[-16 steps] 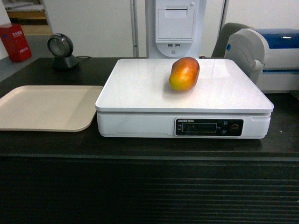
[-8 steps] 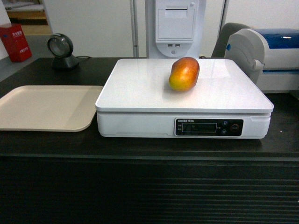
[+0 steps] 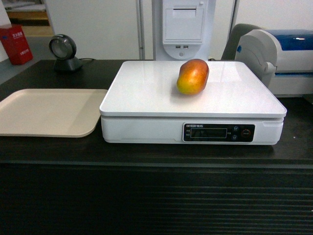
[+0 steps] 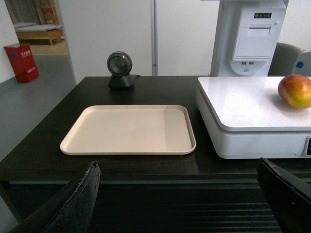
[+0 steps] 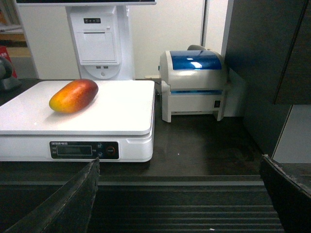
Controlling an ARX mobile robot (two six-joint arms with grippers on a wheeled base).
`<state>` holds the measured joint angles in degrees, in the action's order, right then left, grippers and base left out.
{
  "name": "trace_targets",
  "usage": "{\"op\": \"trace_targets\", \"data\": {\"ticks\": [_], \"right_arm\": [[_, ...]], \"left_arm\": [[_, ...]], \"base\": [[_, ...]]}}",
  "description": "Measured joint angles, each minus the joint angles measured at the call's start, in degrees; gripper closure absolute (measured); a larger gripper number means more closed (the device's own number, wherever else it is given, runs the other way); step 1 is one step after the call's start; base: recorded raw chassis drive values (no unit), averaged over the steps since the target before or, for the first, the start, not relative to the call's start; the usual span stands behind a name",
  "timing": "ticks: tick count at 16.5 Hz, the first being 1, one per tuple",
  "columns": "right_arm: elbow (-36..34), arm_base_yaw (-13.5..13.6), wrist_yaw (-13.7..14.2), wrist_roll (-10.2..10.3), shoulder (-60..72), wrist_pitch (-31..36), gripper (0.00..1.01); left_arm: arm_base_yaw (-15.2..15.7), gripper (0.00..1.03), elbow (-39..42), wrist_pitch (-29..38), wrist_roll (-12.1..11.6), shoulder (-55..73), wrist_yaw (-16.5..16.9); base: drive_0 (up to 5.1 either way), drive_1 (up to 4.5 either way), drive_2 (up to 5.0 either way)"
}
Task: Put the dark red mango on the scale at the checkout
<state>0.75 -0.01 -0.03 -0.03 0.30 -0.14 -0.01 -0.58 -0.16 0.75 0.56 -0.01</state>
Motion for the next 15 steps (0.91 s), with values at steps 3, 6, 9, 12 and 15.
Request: {"op": "trace_targets", "data": {"ticks": [3,6,9,12,15], "right_arm": [[0.00,0.00,0.02,0.00,0.00,0.04,0.03],[0.00,0.00,0.04,0.00,0.00,-0.07,0.03],[0.00,0.00,0.00,-0.04,0.00,-0.07,0.03],[0.00,0.00,0.00,-0.04,0.00,-0.04,0.03],[0.00,0.00,0.00,-0.02,0.00,-0.07,0.03]], "left_arm": [[0.00,0.05,0.00,0.09,0.00,0.00,-0.02],[0.00,0.05,0.00,-0.04,0.00,0.00,0.00],[0.00,0.05,0.00,-0.02,0.00,0.02,-0.07],[0.00,0.05,0.00,-0.02,0.00,0.02,-0.07],[0.00,0.05,0.00,-0.04,0.00,0.02,0.00]], "base": [[0.0,0.00,0.0],[0.0,0.00,0.0],[0.0,0.00,0.0],[0.0,0.00,0.0],[0.0,0.00,0.0]]}}
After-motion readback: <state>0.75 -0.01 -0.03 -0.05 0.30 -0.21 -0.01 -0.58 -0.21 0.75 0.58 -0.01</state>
